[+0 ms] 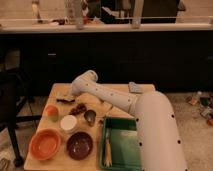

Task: Place eraser in table surface

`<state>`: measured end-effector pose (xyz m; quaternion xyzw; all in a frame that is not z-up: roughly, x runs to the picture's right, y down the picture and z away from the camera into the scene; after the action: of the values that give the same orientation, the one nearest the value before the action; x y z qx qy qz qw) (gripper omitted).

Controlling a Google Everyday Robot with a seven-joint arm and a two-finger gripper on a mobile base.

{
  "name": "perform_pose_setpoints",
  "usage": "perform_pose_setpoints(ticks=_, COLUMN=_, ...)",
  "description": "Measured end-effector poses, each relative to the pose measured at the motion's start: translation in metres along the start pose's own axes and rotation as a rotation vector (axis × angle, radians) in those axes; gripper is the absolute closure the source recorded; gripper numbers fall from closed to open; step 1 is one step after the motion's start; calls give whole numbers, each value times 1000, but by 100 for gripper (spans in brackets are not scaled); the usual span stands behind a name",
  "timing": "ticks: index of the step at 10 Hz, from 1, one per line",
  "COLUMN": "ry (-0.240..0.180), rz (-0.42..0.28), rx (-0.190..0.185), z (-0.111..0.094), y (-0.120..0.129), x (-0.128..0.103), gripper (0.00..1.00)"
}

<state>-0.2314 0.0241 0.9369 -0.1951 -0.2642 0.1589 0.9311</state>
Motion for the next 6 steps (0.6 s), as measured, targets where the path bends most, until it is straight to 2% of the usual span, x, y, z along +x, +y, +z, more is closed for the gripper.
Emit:
perform_pose_setpoints(ticks=2, ry=0, rz=-1, rx=-4, z=1, y=1, x=-1, gripper=97)
perform_pose_setpoints(ticks=3, ry=1, rz=0, rx=-3, z=1, y=0, x=0, gripper=76)
perform_pose_setpoints(ticks=6, ry=2, rz=0, rx=-3, z=1, y=1, x=1, gripper=44)
